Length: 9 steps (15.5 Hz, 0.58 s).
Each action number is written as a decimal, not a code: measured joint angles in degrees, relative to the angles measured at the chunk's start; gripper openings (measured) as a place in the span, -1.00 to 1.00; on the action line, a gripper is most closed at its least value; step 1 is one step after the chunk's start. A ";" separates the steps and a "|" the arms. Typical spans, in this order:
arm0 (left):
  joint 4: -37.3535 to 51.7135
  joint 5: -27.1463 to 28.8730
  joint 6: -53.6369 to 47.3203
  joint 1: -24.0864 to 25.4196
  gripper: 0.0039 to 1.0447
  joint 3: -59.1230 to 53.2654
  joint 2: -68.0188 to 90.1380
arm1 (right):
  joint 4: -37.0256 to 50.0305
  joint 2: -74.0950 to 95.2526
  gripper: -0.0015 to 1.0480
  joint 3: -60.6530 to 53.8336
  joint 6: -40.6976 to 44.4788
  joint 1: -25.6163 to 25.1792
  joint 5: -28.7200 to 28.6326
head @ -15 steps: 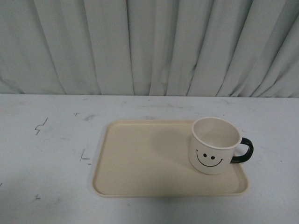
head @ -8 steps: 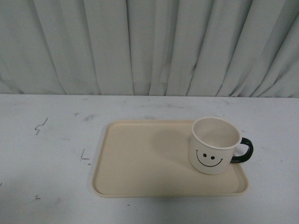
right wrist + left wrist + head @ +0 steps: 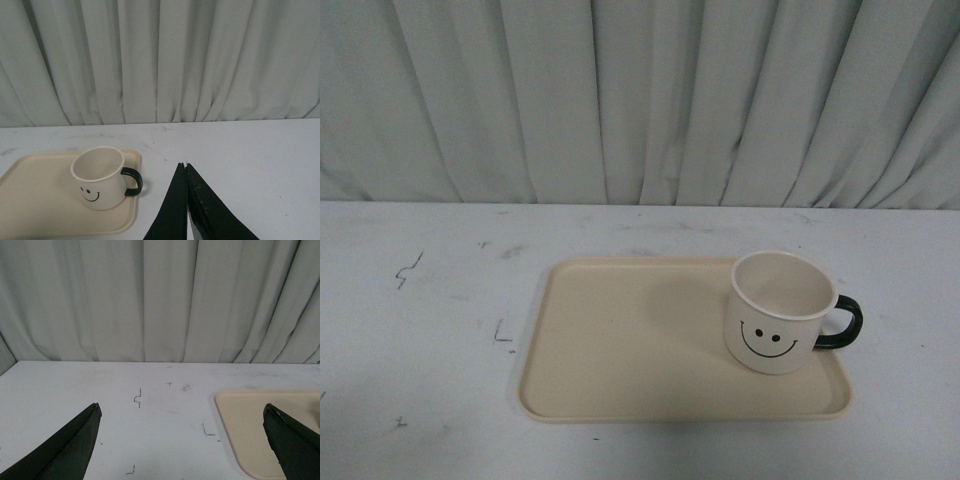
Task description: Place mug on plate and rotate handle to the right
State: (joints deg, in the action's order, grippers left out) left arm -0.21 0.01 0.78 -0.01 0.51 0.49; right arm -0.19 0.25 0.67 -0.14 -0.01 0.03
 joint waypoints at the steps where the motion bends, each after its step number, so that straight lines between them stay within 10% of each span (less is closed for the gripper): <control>1: 0.00 0.00 0.00 0.00 0.88 0.00 0.00 | 0.00 0.00 -0.57 0.00 0.04 0.00 -0.02; 3: 0.00 0.00 0.00 0.00 0.88 0.00 0.00 | 0.00 0.00 0.89 0.00 0.02 0.00 0.00; 9: 0.00 0.00 0.00 0.00 0.88 0.00 0.00 | -0.02 0.00 0.87 0.00 0.02 0.00 0.00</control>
State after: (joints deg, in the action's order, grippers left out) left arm -0.21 0.01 0.78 -0.01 0.51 0.49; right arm -0.21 0.25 0.67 -0.12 -0.01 0.03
